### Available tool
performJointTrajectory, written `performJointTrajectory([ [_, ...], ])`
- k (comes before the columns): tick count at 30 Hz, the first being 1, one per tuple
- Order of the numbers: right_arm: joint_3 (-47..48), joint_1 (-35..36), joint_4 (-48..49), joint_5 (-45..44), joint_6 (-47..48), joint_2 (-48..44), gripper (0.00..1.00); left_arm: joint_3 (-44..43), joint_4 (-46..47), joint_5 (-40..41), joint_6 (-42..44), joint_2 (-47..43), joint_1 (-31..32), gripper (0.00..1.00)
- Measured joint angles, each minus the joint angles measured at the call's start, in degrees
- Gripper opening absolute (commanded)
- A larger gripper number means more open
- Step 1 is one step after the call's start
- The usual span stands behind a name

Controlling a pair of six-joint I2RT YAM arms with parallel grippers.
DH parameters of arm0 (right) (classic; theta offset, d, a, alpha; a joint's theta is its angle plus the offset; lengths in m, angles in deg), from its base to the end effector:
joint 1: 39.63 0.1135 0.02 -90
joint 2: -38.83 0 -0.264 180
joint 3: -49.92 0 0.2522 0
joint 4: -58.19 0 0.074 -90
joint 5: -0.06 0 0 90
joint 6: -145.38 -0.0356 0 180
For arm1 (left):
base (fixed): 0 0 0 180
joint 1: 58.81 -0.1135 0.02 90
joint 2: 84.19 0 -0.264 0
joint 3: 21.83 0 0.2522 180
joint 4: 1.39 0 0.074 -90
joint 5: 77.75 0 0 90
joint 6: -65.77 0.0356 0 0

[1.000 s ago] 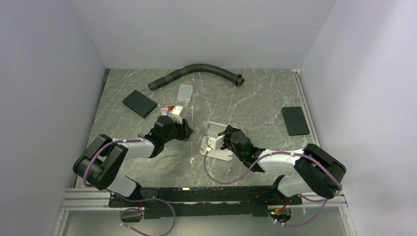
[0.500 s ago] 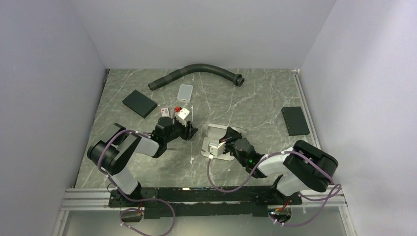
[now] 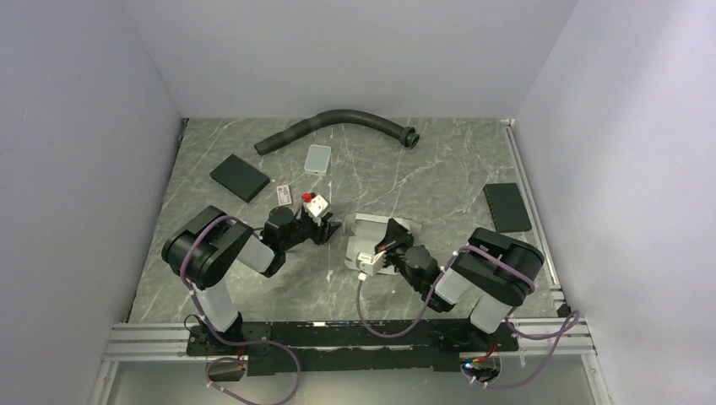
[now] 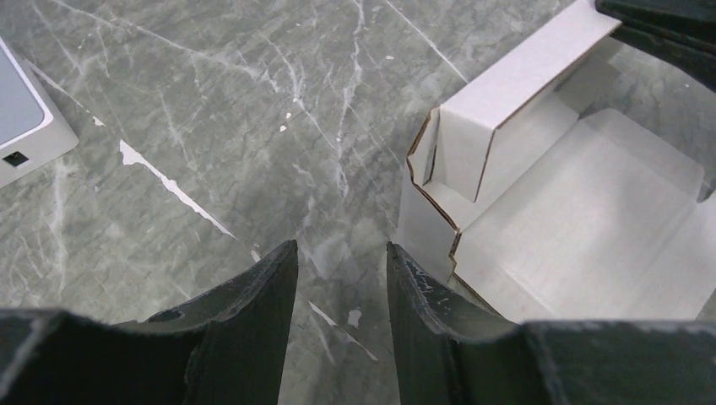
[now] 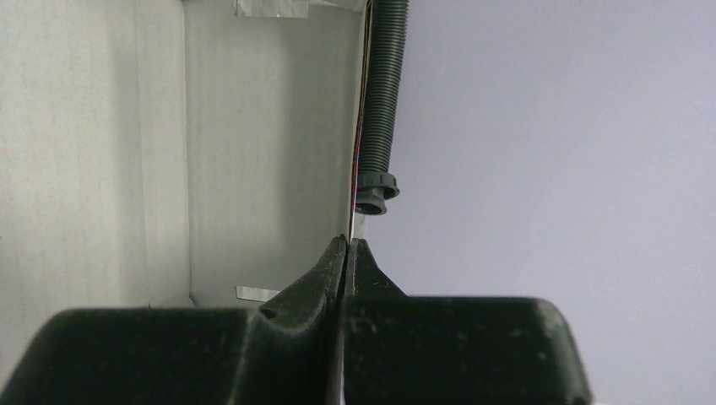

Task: Fold the paper box
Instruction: Fold the paper box at the center of the board.

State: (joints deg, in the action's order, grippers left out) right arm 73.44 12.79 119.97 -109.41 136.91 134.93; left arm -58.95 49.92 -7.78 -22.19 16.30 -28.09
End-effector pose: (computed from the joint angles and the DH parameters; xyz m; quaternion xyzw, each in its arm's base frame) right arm 0.1492 0.1744 0.1152 -0.6568 0.3962 -0.2840 0.5753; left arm 0.2398 -0.1567 0.1252 0.3208 0.7037 -0.2844 0.5665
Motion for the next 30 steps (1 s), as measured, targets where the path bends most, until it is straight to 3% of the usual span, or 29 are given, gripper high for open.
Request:
performJointTrajectory([
  [11, -0.1, 0.3, 0.3, 0.3, -0.2, -0.8, 0.00, 1.0, 4.6, -5.5, 1.9, 0.6, 0.0, 0.47],
  [30, -0.1, 0.7, -0.7, 0.2, -0.8, -0.9, 0.00, -0.9, 3.8, -9.1, 3.3, 1.8, 1.6, 0.50],
])
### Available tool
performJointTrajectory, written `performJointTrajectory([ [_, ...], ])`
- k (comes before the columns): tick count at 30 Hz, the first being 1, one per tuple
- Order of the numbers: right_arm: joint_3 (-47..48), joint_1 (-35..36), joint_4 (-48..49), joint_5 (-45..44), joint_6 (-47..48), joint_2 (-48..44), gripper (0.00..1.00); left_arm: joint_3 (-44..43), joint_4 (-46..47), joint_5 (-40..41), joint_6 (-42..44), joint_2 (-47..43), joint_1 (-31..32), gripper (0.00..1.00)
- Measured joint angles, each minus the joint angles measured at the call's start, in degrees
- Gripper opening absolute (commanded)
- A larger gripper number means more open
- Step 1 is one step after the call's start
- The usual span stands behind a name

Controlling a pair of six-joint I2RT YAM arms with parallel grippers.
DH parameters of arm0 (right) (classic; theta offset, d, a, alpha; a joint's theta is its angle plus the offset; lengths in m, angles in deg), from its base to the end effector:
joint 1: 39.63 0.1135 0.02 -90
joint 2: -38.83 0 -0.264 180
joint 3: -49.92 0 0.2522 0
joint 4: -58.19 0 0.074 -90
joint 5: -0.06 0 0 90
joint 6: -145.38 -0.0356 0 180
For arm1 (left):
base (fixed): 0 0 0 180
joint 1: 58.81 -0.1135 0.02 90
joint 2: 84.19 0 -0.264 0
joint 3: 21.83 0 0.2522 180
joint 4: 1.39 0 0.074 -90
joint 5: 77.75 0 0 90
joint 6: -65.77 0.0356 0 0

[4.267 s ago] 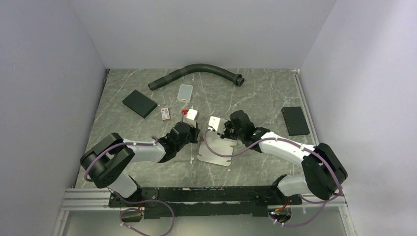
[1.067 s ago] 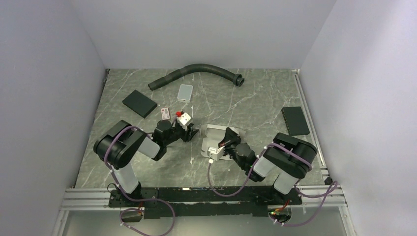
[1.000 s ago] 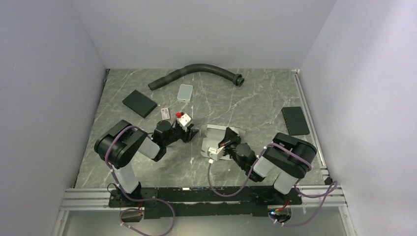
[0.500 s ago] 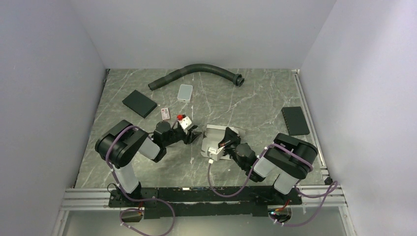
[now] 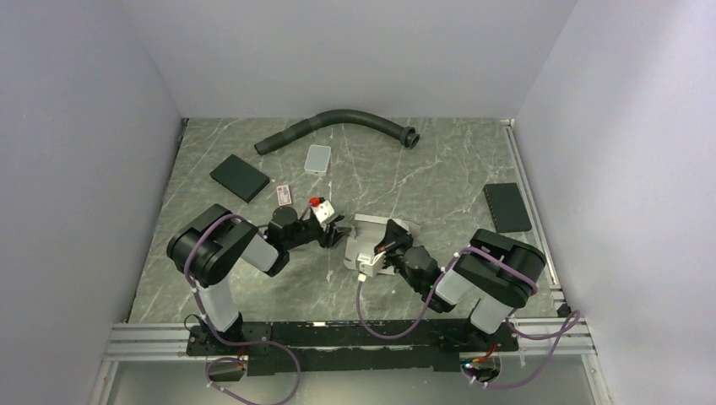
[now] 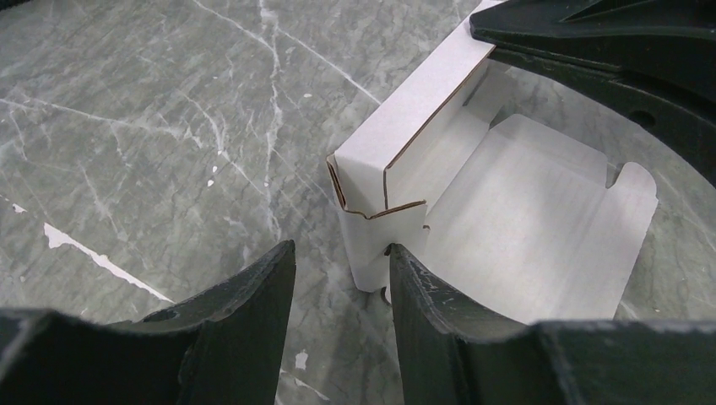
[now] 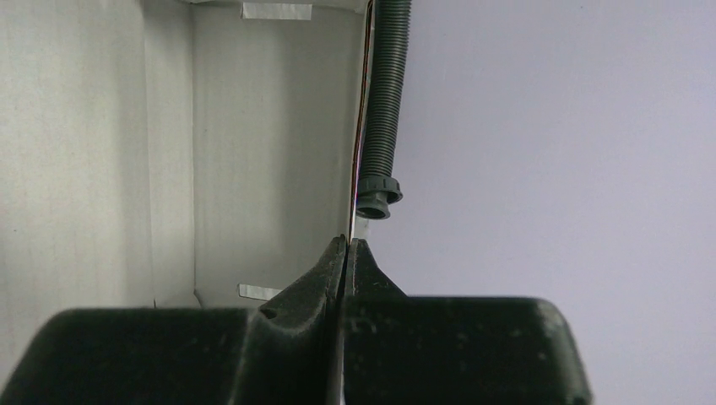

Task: Fold the paper box
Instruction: Fold the paper box at the center of the board.

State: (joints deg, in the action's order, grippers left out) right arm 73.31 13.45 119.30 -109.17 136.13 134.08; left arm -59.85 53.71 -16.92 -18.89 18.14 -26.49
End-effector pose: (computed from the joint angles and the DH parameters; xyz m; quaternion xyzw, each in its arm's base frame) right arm 0.1466 0.1756 0.1167 -0.6568 0.3958 -0.2753 0.5798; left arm 0.2353 -0.1694 0.1273 0.3923 0.6449 -0.3328 0.5651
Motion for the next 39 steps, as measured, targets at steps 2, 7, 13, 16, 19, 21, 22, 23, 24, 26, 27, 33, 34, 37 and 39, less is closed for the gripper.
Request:
performJointTrajectory([
  [2, 0.0, 0.0, -0.1, 0.0, -0.1, 0.0, 0.00, -0.4, -0.2, -0.2, 0.1, 0.2, 0.2, 0.51],
  [7, 0.0, 0.0, -0.3, 0.0, -0.3, 0.0, 0.00, -1.4, -0.9, -0.1, 1.0, 0.7, 1.0, 0.52],
  [13, 0.0, 0.2, -0.6, 0.0, -0.4, 0.0, 0.00, -2.4, -1.0, 0.7, 2.3, 1.7, 1.8, 0.55],
  [16, 0.0, 0.2, -0.7, 0.0, -0.4, 0.0, 0.00, -2.9, -1.0, 1.6, 2.8, 2.3, 2.3, 0.55],
  [19, 0.0, 0.3, -0.9, 0.0, -0.4, -0.1, 0.00, -3.8, -0.7, 2.7, 3.1, 3.3, 3.0, 0.54],
  [21, 0.0, 0.3, -1.0, 0.0, -0.4, -0.2, 0.00, -4.3, -0.2, 3.8, 3.3, 4.2, 3.5, 0.52],
  [22, 0.0, 0.4, -1.1, 0.0, -0.4, -0.2, 0.00, -4.4, 0.3, 4.3, 3.4, 4.7, 3.8, 0.51],
  [23, 0.0, 0.4, -1.1, 0.0, -0.4, -0.3, 0.00, -4.5, 0.9, 4.8, 3.5, 5.3, 4.1, 0.50],
  [24, 0.0, 0.4, -1.2, 0.0, -0.4, -0.3, 0.00, -4.5, 1.3, 5.2, 3.5, 5.8, 4.3, 0.50],
  [26, 0.0, 0.5, -1.3, 0.0, -0.4, -0.4, 0.00, -4.5, 2.2, 5.9, 3.4, 6.6, 4.7, 0.48],
  [27, 0.0, 0.6, -1.3, 0.0, -0.4, -0.4, 0.00, -4.5, 2.7, 6.4, 3.4, 7.0, 4.8, 0.47],
  [33, 0.0, 0.9, -1.3, 0.0, -0.4, -0.4, 0.00, -4.9, 4.9, 12.3, 3.5, 8.6, 7.5, 0.30],
  [34, 0.0, 0.9, -1.4, -0.1, -0.4, -0.4, 0.00, -5.0, 5.5, 13.9, 3.6, 8.9, 8.1, 0.28],
  [37, 0.0, 1.0, -1.4, -0.2, -0.4, -0.4, 0.00, -5.1, 7.3, 18.6, 3.7, 9.9, 9.7, 0.20],
  [39, 0.0, 1.1, -1.4, -0.3, -0.4, -0.4, 0.00, -5.1, 8.4, 21.9, 3.9, 10.4, 10.9, 0.12],
])
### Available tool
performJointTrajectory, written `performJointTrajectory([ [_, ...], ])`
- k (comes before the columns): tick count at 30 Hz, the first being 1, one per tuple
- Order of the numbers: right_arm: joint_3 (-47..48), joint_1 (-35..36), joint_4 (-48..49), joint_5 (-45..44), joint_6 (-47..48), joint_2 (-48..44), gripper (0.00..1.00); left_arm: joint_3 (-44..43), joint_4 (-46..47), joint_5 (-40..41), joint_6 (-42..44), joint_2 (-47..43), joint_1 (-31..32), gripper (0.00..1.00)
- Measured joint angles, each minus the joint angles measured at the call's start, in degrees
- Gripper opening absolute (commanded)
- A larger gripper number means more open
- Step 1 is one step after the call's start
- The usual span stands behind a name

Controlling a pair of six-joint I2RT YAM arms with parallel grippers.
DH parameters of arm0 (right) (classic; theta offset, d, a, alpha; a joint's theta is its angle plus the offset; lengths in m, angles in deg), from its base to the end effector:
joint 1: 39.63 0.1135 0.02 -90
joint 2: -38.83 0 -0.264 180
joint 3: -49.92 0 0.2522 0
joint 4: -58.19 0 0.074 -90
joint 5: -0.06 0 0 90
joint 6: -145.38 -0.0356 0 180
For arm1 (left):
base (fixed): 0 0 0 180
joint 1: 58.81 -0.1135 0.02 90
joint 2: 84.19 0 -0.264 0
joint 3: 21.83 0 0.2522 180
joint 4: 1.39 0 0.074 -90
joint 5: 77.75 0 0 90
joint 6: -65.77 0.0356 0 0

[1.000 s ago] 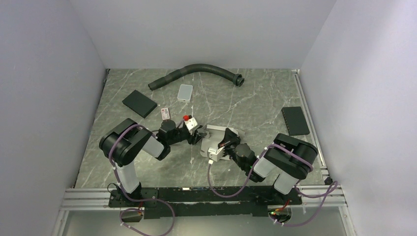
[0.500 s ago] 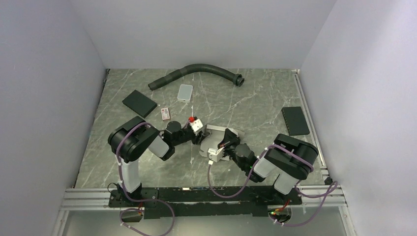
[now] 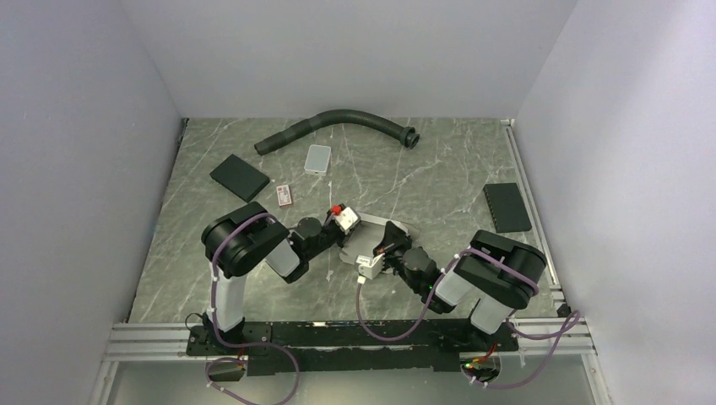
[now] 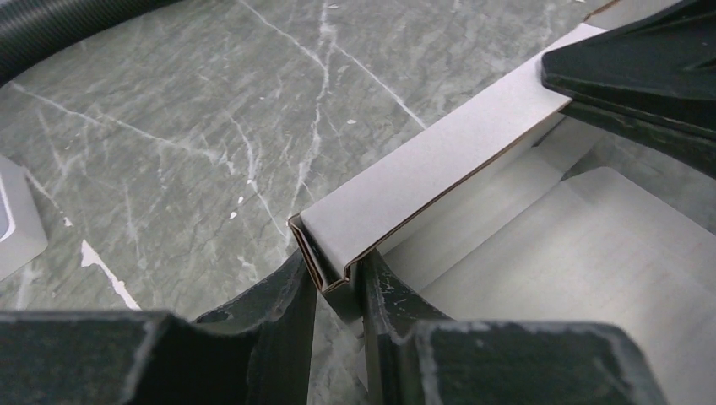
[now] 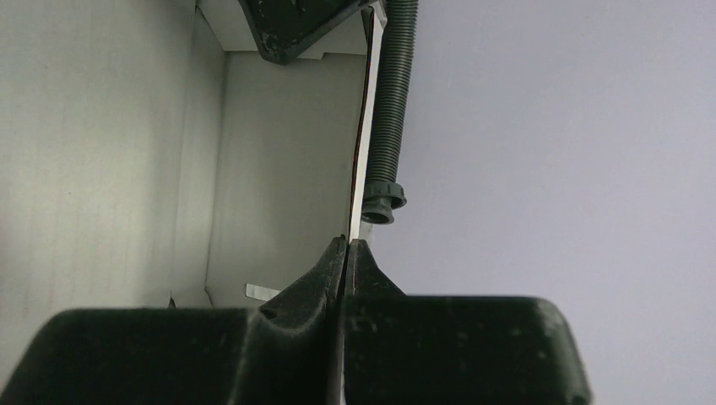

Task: Fold the paper box
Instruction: Fold the paper box at the center of the board.

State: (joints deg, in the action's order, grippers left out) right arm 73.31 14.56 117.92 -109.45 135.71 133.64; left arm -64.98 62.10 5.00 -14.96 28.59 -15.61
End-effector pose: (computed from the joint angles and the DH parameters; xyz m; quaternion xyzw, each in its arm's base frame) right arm 0.1429 0.1778 0.1157 -0.6635 0.3941 -0.2687 0.5765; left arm 0.2292 -0.2214 0.1088 0.3661 0.6473 -0.2396 0.6241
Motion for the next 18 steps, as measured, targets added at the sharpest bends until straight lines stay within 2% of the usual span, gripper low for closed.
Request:
performJointTrajectory([
  [2, 0.0, 0.1, 0.0, 0.0, 0.0, 0.0, 0.00, 0.0, 0.8, 2.4, 0.1, 0.4, 0.9, 0.00],
  [6, 0.0, 0.4, 0.5, -0.9, 0.1, 0.6, 0.00, -0.5, 0.9, 7.4, 0.2, 0.7, 2.8, 0.00],
  [14, 0.0, 0.9, 1.0, -2.3, 0.0, 1.2, 0.00, -2.3, 5.4, 24.8, 0.6, 4.5, 9.1, 0.00],
  [18, 0.3, 1.0, 0.5, -2.7, -0.1, 1.2, 0.00, -3.3, 7.8, 30.4, 1.9, 6.6, 11.1, 0.00],
])
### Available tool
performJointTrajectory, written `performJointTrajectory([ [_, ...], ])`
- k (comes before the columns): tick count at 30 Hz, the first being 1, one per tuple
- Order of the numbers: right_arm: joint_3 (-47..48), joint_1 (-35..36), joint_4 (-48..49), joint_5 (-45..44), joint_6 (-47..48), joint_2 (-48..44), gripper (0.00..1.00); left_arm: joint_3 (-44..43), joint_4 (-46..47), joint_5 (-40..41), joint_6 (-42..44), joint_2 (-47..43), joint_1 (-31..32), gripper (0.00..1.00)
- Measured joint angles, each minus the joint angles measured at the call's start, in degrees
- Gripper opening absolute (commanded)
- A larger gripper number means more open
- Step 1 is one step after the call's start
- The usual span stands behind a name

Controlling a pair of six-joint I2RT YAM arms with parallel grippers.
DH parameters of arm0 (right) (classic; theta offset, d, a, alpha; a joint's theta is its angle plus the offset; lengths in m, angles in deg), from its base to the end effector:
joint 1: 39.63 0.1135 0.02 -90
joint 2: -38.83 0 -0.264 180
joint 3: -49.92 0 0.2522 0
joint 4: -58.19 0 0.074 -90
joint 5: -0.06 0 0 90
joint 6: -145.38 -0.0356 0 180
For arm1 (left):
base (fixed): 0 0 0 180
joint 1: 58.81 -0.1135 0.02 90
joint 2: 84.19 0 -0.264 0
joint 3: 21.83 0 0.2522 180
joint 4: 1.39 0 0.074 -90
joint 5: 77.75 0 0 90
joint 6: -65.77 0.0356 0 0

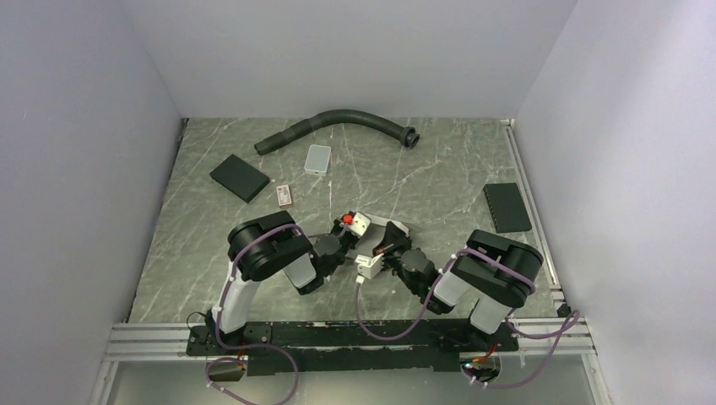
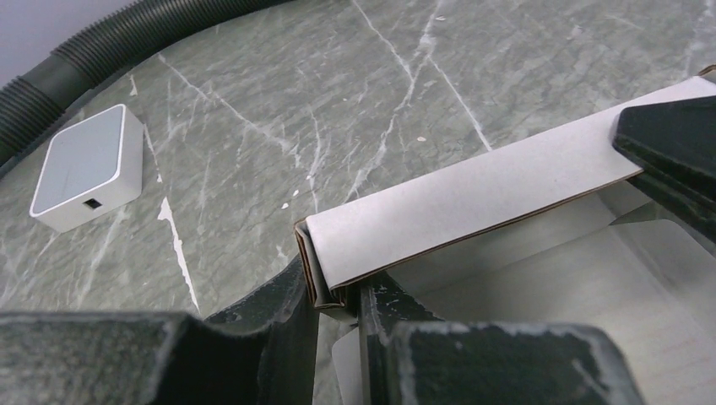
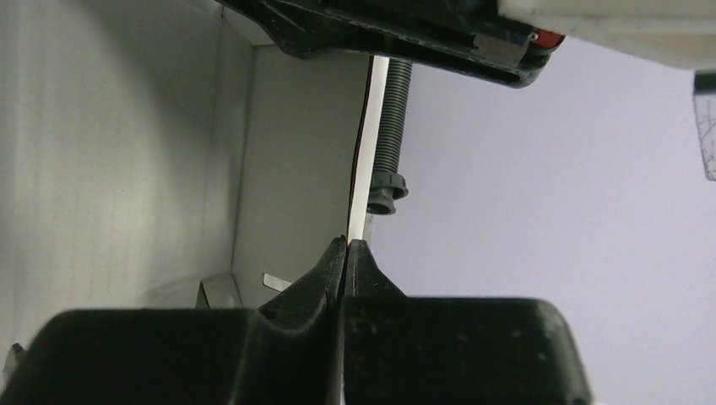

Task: Fold the paper box
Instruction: Fold the paper box at the center of the board.

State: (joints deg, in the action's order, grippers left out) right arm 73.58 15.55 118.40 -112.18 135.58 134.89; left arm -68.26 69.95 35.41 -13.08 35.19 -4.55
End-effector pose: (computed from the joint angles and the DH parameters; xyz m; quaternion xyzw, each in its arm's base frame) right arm 0.1416 0.1800 0.1130 -0.6604 0.4019 -0.2800 0.5691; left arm 0.2042 -0.2598 0.0994 0.2618 0.6666 -0.1170 0.6880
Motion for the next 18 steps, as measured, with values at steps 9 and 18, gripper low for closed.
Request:
performJointTrajectory([
  [9, 0.8, 0.2, -0.6, 0.2, -0.4, 0.0, 0.00, 1.7, 0.8, 0.6, -0.8, -0.1, 0.5, 0.39],
  [18, 1.1, 0.4, -0.9, 0.3, -0.9, 0.0, 0.00, 6.1, 0.8, -2.4, -2.4, -3.9, 0.6, 0.55],
])
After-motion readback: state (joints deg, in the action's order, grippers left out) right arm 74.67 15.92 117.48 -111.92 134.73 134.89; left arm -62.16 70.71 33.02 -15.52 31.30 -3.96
